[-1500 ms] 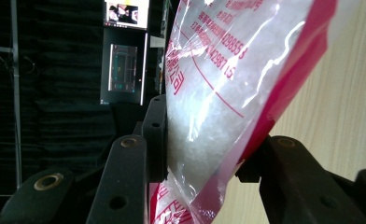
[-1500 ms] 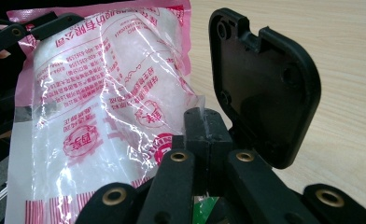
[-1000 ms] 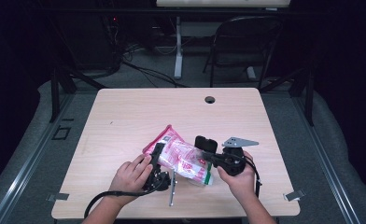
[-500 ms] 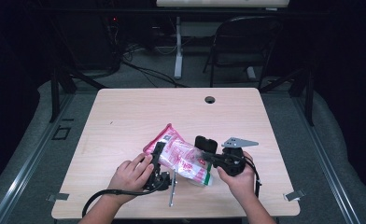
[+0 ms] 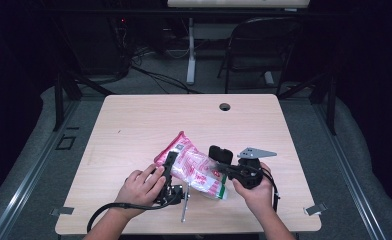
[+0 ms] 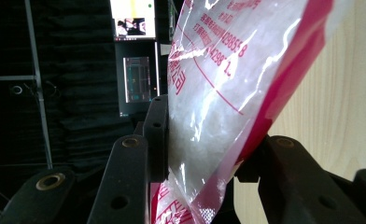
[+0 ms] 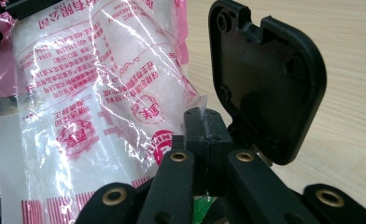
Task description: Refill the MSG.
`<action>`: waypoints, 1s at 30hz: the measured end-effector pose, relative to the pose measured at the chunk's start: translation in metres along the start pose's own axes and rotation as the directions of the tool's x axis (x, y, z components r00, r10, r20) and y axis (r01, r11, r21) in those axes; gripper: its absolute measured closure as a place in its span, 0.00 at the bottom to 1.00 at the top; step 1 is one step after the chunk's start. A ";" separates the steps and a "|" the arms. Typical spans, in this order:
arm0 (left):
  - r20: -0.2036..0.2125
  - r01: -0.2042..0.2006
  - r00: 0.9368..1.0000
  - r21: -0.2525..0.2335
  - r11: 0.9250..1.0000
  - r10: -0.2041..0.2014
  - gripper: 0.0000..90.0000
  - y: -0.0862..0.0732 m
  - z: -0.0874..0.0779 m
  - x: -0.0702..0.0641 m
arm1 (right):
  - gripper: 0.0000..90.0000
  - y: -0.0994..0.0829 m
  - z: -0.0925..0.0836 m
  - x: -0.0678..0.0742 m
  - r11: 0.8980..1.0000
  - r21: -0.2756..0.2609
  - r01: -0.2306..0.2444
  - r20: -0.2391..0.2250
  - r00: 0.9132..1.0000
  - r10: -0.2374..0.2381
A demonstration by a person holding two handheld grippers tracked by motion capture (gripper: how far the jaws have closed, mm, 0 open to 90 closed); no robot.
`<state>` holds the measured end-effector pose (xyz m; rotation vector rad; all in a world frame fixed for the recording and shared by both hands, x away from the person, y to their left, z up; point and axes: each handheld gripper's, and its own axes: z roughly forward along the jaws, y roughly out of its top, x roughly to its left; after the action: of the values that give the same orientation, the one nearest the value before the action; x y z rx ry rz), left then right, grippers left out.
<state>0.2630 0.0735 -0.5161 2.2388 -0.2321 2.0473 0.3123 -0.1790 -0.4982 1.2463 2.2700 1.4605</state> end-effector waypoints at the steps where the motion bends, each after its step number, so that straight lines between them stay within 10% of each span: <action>1: -0.001 0.001 1.000 -0.001 1.000 -0.001 0.72 0.000 0.000 0.000 | 1.00 0.000 0.000 0.000 1.000 0.000 0.000 0.000 1.000 0.000; 30: -0.042 -0.045 0.998 -0.007 0.999 0.044 0.72 0.001 0.000 0.002 | 1.00 0.000 0.000 0.000 1.000 -0.006 0.002 0.000 1.000 -0.002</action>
<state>0.2630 0.0720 -0.5143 2.2033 -0.2892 2.1085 0.3126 -0.1790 -0.4985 1.2427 2.2640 1.4655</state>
